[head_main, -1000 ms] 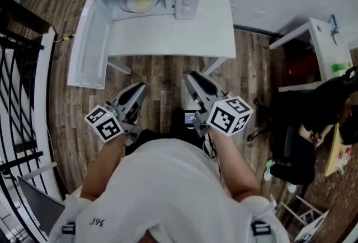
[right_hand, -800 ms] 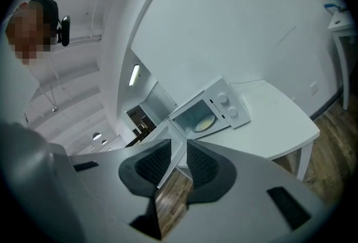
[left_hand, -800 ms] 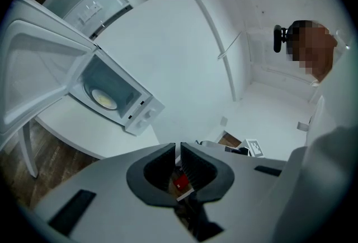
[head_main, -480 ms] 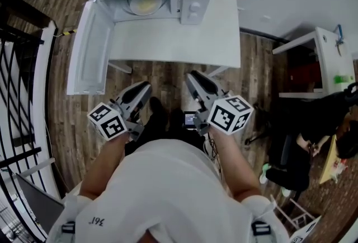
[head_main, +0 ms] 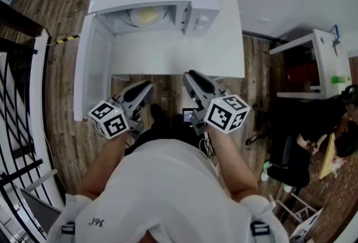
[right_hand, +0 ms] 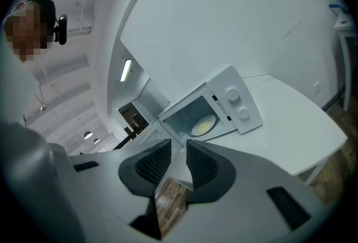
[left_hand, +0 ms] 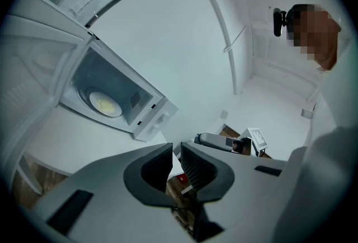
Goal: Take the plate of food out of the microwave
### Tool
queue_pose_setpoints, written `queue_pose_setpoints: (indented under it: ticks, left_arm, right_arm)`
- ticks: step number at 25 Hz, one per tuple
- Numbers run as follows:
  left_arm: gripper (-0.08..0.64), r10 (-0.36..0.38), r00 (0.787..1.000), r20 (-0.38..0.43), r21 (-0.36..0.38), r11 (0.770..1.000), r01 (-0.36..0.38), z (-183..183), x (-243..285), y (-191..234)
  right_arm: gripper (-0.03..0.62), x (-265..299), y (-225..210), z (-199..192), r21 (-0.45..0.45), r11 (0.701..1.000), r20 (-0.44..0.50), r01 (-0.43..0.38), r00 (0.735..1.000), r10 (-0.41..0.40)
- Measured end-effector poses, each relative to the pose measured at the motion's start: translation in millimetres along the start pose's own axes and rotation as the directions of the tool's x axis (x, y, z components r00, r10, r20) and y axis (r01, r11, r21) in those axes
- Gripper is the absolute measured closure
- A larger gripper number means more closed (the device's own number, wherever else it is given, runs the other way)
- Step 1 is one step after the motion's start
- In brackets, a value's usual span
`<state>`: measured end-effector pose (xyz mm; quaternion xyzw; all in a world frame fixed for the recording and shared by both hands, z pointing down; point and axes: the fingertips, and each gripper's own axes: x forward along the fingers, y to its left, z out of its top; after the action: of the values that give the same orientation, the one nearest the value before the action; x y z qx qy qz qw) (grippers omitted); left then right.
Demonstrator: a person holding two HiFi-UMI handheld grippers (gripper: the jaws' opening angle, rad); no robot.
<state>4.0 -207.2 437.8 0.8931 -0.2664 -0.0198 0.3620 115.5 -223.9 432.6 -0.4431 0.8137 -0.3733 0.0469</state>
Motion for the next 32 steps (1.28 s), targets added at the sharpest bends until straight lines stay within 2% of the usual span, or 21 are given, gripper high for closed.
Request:
queue_pose_setpoints:
  ticks: [9, 19, 23, 26, 32]
  left_arm:
    - [0.531, 0.01, 1.0, -0.014, -0.003, 1.0, -0.01, 20, 10, 38]
    - [0.531, 0.131, 0.99, 0.054, -0.036, 0.991, -0.129, 35, 26, 75]
    - [0.531, 0.175, 0.983, 0.056, -0.043, 0.984, -0.173, 37, 34, 93]
    - [0.531, 0.217, 0.974, 0.062, -0.021, 0.976, -0.216, 41, 44, 116]
    - [0.531, 0.31, 0.948, 0.07, -0.021, 0.951, -0.31, 52, 67, 172]
  right_arm:
    - [0.522, 38, -7, 11, -0.01, 0.999, 0.001, 0.039, 0.999, -0.039]
    - [0.522, 75, -30, 18, -0.021, 1.0, -0.094, 0.007, 0.996, -0.009]
    - [0.522, 95, -40, 15, -0.093, 0.995, -0.117, 0.03, 0.992, -0.041]
    - [0.522, 126, -50, 10, -0.171, 0.984, -0.135, 0.046, 0.988, -0.069]
    - [0.522, 194, -66, 10, -0.344, 0.937, -0.157, 0.064, 0.98, -0.125]
